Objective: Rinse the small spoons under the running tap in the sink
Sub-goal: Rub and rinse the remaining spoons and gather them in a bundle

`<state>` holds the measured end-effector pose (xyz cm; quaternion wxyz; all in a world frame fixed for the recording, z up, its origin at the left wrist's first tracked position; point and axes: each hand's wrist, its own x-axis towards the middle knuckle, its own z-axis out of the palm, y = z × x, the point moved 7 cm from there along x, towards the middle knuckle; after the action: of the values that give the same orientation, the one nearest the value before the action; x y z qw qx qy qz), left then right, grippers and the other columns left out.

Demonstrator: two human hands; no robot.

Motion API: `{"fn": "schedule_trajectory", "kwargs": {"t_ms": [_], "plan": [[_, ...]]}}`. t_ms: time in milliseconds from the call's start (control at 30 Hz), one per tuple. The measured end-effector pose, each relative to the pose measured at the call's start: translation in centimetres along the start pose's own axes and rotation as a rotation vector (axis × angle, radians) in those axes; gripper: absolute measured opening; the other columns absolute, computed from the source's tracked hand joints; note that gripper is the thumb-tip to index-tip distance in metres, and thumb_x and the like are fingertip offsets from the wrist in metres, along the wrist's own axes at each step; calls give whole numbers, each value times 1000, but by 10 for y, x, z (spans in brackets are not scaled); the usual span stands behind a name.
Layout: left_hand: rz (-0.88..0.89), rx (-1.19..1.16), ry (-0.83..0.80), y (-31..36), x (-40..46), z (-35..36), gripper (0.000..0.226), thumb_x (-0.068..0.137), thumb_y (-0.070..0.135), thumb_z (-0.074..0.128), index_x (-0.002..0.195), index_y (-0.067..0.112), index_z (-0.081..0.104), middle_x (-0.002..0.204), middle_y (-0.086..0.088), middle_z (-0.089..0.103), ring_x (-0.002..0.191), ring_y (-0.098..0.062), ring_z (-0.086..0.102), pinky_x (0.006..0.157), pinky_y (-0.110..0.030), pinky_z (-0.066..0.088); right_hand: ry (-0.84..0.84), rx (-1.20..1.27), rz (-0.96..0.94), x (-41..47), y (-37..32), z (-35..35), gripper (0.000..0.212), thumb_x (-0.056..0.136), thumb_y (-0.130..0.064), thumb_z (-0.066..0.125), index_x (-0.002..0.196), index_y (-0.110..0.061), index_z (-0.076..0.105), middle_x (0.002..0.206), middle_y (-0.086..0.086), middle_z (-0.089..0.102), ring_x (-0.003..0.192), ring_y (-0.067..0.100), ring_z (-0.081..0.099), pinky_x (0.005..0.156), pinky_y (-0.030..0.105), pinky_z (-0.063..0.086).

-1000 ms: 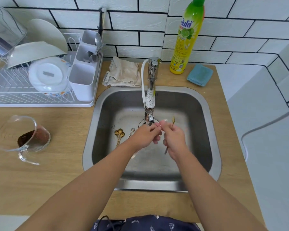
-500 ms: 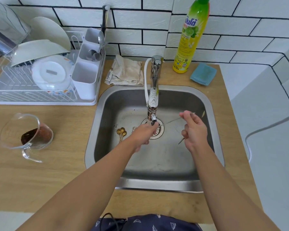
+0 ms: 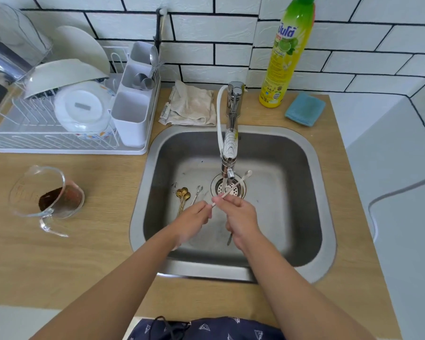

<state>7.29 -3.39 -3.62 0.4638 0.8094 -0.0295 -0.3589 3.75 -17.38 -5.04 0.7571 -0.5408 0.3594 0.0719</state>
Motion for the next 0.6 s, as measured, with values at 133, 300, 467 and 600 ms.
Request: {"fn": "schedule_trajectory", "kwargs": {"t_ms": [133,300,467,600], "plan": [[-31,-26,17,-7,-13,-9,36,104,44,36,84,20,52,73,2,45,67,-14,38,65,-34,33,-6,-43,-8,5,-10,1,13,83,-19,85,92,-10,81,61,-12,68,35,0,39,36,16,28],[-50,60,36,-5,-14,-15,39,105,44,35,90,15,56,77,-1,48,71,-15,42,64,-31,34,120,81,-2,16,-18,-13,6,85,-19,83,82,-15,79,63,-11,69,40,6,24,38,22,23],[-6,94,105,13,-8,-13,35,105,36,38,87,11,55,79,-2,53,76,-18,48,68,-34,36,-15,-44,58,-3,10,10,17,82,-19,86,95,-13,76,54,-14,60,35,0,35,35,18,27],[13,140,87,16,-12,-14,34,107,36,35,85,16,52,76,0,49,69,-15,42,63,-33,33,125,144,36,14,-12,-9,12,82,-15,85,89,-14,75,50,-11,56,36,4,26,35,20,23]]}}
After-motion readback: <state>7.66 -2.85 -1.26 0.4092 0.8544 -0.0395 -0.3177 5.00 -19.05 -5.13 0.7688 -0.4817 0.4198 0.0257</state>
